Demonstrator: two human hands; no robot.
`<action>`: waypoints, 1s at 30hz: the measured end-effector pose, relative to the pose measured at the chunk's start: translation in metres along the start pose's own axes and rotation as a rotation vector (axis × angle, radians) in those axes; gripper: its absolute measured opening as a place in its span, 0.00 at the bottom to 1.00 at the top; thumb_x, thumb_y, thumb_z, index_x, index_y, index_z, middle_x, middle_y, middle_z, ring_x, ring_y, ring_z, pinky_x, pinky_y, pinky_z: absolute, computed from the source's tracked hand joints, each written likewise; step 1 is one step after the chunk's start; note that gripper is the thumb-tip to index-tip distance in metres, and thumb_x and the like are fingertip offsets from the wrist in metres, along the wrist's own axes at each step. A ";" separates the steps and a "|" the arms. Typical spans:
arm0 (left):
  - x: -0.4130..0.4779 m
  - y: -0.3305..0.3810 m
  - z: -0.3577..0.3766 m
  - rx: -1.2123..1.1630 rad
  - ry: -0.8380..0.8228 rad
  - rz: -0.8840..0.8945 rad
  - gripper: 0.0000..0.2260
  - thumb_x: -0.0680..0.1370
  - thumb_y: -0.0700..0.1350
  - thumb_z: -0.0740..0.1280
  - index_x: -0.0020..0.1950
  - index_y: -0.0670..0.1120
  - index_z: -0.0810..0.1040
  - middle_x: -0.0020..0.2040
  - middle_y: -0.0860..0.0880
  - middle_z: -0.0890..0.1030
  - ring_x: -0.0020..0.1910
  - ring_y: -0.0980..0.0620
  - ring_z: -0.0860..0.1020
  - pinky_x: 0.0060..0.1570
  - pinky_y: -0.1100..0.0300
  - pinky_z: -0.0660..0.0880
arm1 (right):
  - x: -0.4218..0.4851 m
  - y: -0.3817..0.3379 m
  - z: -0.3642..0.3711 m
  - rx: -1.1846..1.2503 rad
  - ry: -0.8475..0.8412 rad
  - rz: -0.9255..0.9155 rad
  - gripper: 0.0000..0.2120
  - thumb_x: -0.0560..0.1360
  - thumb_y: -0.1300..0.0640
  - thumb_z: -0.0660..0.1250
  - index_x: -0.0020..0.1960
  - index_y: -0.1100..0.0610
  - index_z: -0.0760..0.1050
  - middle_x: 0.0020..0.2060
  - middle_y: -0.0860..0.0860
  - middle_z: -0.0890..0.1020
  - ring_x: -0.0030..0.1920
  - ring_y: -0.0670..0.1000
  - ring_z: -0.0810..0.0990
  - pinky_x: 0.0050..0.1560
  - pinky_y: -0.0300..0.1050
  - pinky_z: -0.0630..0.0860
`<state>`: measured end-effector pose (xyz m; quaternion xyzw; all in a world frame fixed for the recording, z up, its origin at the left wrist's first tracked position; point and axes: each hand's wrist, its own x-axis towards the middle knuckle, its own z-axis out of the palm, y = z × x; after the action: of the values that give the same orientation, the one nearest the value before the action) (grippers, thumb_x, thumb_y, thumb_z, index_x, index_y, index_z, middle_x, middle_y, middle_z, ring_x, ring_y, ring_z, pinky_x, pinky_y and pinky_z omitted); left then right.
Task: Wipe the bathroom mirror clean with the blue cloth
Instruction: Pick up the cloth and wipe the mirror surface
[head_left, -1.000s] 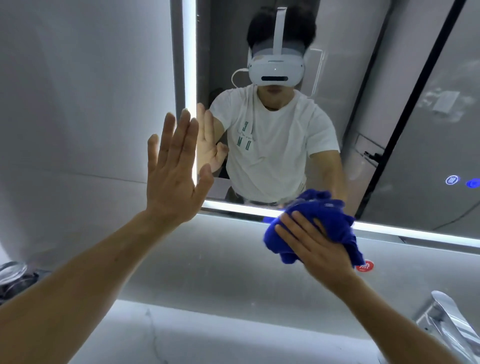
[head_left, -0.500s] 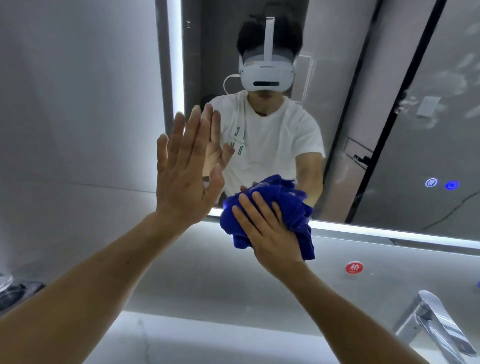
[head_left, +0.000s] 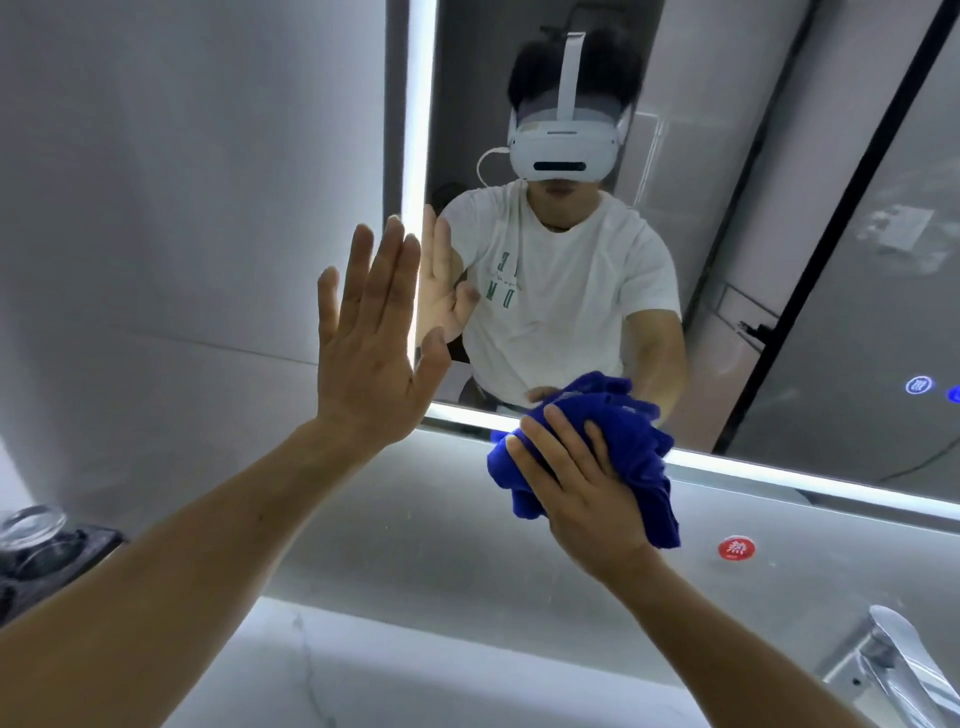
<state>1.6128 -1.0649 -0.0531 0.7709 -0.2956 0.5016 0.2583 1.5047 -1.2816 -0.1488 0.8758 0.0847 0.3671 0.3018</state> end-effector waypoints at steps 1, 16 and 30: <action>-0.002 -0.002 -0.003 0.005 -0.003 -0.006 0.29 0.82 0.55 0.48 0.79 0.41 0.54 0.80 0.42 0.54 0.79 0.45 0.49 0.76 0.41 0.45 | 0.011 -0.007 -0.002 -0.007 0.025 -0.041 0.29 0.68 0.65 0.66 0.69 0.58 0.74 0.70 0.56 0.72 0.73 0.60 0.62 0.73 0.58 0.53; 0.005 -0.023 -0.019 0.077 0.018 0.005 0.29 0.80 0.51 0.53 0.79 0.43 0.51 0.80 0.43 0.54 0.79 0.44 0.49 0.76 0.44 0.42 | 0.082 -0.051 -0.008 0.004 0.072 -0.185 0.33 0.71 0.62 0.66 0.75 0.59 0.64 0.74 0.56 0.66 0.75 0.58 0.61 0.76 0.56 0.53; 0.020 0.068 0.021 -0.089 0.042 0.122 0.28 0.81 0.46 0.63 0.78 0.39 0.57 0.79 0.41 0.58 0.79 0.41 0.53 0.75 0.38 0.50 | -0.052 0.116 -0.004 0.117 0.323 0.307 0.28 0.76 0.59 0.66 0.74 0.56 0.62 0.73 0.55 0.64 0.75 0.59 0.60 0.76 0.57 0.49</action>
<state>1.5837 -1.1306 -0.0356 0.7286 -0.3587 0.5186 0.2676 1.4565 -1.3920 -0.1086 0.8242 0.0187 0.5387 0.1736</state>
